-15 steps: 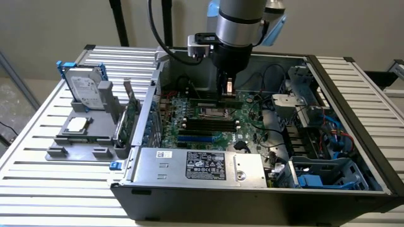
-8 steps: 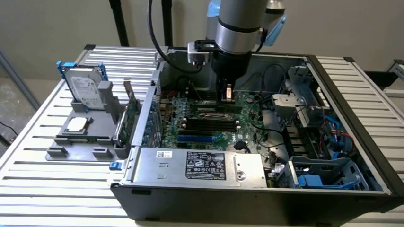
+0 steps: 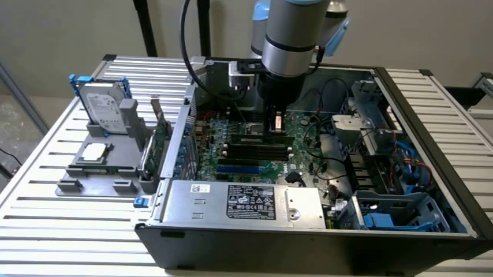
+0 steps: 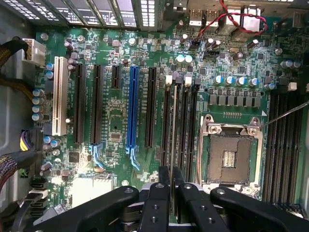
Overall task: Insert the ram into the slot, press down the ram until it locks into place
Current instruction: 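Insert the ram into the slot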
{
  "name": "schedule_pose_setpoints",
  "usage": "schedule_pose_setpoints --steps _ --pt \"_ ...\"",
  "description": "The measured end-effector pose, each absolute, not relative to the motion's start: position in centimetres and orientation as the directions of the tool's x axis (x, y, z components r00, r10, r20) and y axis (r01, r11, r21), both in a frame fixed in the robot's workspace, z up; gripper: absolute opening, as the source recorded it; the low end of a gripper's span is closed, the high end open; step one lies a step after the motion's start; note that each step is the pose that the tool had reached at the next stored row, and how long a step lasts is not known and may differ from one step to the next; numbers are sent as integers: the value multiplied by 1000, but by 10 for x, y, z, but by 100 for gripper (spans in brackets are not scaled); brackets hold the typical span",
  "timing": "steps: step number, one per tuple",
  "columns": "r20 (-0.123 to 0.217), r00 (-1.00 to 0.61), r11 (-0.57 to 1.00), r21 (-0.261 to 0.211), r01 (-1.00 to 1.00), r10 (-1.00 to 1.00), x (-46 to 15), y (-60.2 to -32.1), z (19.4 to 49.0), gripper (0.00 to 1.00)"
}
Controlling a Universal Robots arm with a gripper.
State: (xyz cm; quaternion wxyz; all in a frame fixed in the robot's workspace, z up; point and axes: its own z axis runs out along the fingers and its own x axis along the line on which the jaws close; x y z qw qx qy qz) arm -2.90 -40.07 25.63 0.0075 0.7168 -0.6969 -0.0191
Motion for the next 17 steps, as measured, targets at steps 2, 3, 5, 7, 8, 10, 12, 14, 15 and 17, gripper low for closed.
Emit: schedule_pose_setpoints --steps 2,3,5,7,8,10,12,14,15,17 --pt "-17 28 -29 37 -999 -999 -29 -401 253 14" --pt "-17 28 -29 37 -999 -999 -30 -401 251 14" --pt "-17 28 -29 37 -999 -999 -30 -401 247 14" --pt "-17 28 -29 37 -999 -999 -31 -402 244 14" --pt "-16 28 -29 37 -999 -999 -32 -402 242 14" --pt "-16 28 -29 37 -999 -999 -32 -402 240 14" --pt "-15 28 -29 37 -999 -999 -33 -402 240 14" --pt "-15 28 -29 38 -999 -999 -33 -402 240 14" --pt "-15 28 -29 37 -999 -999 -33 -402 240 14" --pt "-15 28 -29 37 -999 -999 -33 -402 239 14"
